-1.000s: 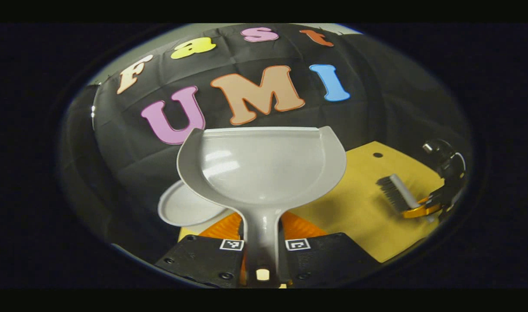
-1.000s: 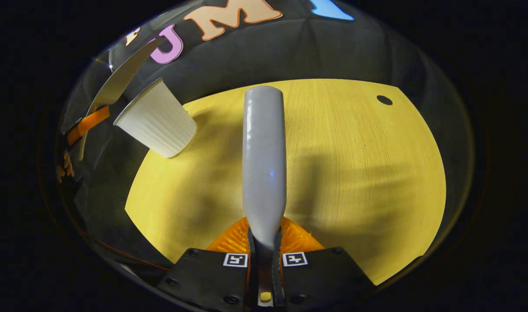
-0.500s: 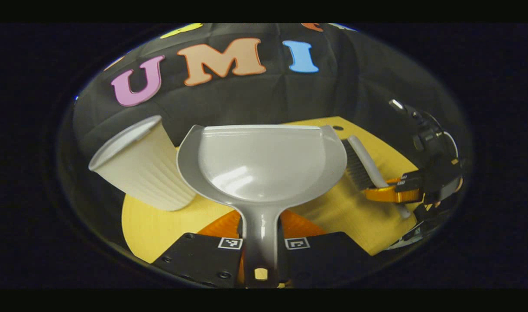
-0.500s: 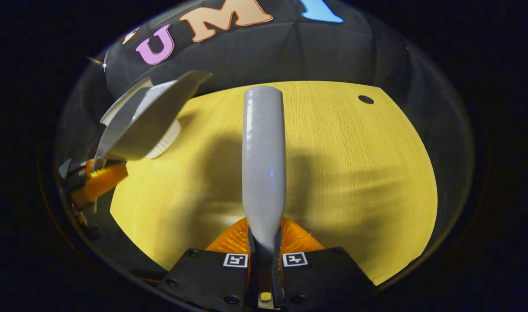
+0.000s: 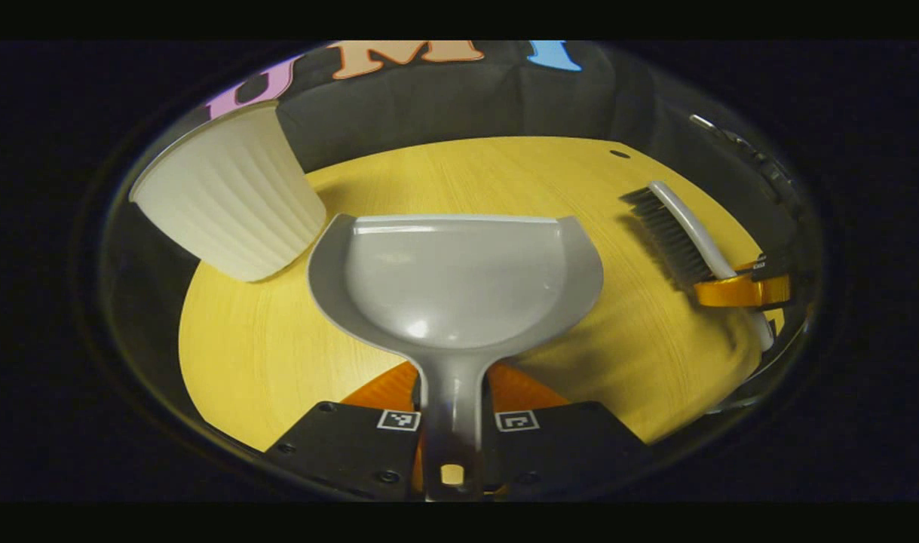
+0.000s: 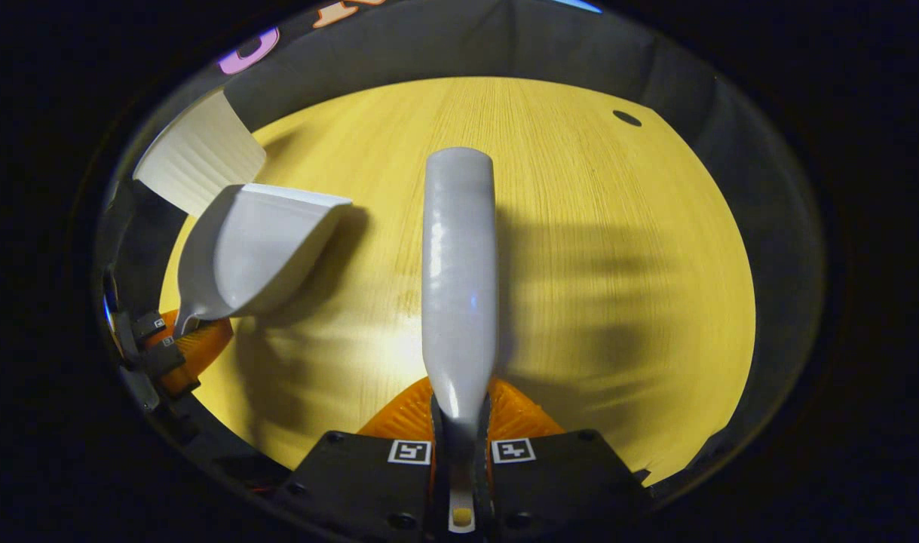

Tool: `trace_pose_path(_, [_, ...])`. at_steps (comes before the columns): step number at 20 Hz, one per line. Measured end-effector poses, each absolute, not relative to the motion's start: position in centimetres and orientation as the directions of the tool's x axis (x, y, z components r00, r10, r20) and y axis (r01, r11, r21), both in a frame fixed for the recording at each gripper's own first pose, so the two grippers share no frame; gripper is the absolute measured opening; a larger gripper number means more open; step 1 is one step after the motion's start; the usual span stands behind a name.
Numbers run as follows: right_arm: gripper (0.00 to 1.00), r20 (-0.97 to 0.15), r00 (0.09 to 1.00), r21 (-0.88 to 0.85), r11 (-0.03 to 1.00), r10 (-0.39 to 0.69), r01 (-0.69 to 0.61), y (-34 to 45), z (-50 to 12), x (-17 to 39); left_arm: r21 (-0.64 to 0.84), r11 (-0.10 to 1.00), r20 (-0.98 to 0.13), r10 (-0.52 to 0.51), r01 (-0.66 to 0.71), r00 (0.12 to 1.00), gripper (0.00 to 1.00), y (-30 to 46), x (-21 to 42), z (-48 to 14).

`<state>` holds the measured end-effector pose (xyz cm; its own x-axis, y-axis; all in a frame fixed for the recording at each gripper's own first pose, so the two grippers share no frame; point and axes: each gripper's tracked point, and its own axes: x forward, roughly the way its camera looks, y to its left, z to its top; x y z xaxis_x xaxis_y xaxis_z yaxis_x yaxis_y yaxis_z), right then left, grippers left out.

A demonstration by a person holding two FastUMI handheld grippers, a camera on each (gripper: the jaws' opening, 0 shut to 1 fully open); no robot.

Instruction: Pick up the small broom and dustpan from the desktop, sweep the trash into the dustpan with the broom, and then empty the trash into the garbage bin.

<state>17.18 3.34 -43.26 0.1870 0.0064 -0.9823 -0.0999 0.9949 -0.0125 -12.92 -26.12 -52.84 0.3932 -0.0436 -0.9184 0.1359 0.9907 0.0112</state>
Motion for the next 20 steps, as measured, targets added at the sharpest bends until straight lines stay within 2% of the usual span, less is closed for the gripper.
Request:
trace_pose_path(5, [0.17,-0.990,0.141,-0.030,0.997,-0.019,-0.076,3.8,-42.9,16.8,-0.044,0.998,-0.944,-0.059,0.055,0.323,0.24,-26.2,-13.6,-53.2])
trace_pose_path(7, [0.23,-0.991,0.131,-0.021,0.996,-0.011,-0.081,3.8,-43.1,16.9,-0.045,0.997,-0.939,-0.065,0.065,0.336,0.27,-26.0,-13.5,-53.5])
trace_pose_path(9, [0.36,-0.991,0.131,-0.022,0.994,-0.008,-0.103,3.7,-42.8,16.8,-0.038,0.998,-0.942,-0.053,0.051,0.331,0.34,-26.3,-13.9,-53.2])
trace_pose_path(11, [0.73,-0.987,0.162,-0.034,0.990,-0.012,-0.134,3.9,-42.5,16.9,-0.015,0.999,-0.934,-0.029,0.043,0.355,0.76,-26.1,-13.9,-53.4])
trace_pose_path(12, [0.86,-0.982,0.188,-0.031,0.989,-0.004,-0.145,4.2,-42.1,17.2,0.005,0.999,-0.927,-0.011,0.044,0.376,0.97,-25.7,-13.5,-53.2])
trace_pose_path(13, [0.97,-0.978,0.211,-0.027,0.988,0.006,-0.153,4.5,-41.8,17.4,0.033,0.999,-0.918,0.015,0.038,0.397,0.95,-25.2,-13.3,-53.1])
trace_pose_path(14, [1.00,-0.970,0.241,-0.018,0.986,0.022,-0.164,4.7,-41.4,17.6,0.058,0.998,-0.909,0.040,0.030,0.415,0.95,-25.0,-13.2,-52.6])
trace_pose_path(16, [1.00,-0.949,0.313,-0.015,0.982,0.046,-0.189,4.2,-39.7,18.0,0.106,0.994,-0.881,0.096,-0.003,0.464,0.96,-24.2,-12.5,-51.2])
trace_pose_path(17, [1.00,-0.930,0.362,-0.015,0.978,0.062,-0.206,4.2,-38.3,18.5,0.123,0.992,-0.860,0.114,-0.016,0.497,1.00,-23.9,-11.9,-50.1])
trace_pose_path(18, [1.00,-0.903,0.421,-0.009,0.975,0.088,-0.224,4.2,-36.8,19.1,0.142,0.990,-0.830,0.133,-0.026,0.542,0.96,-23.7,-11.3,-48.2])
trace_pose_path(20, [1.00,-0.781,0.604,0.009,0.970,0.158,-0.242,4.8,-31.9,21.0,0.183,0.982,-0.719,0.161,-0.039,0.677,0.95,-22.9,-8.7,-43.1])
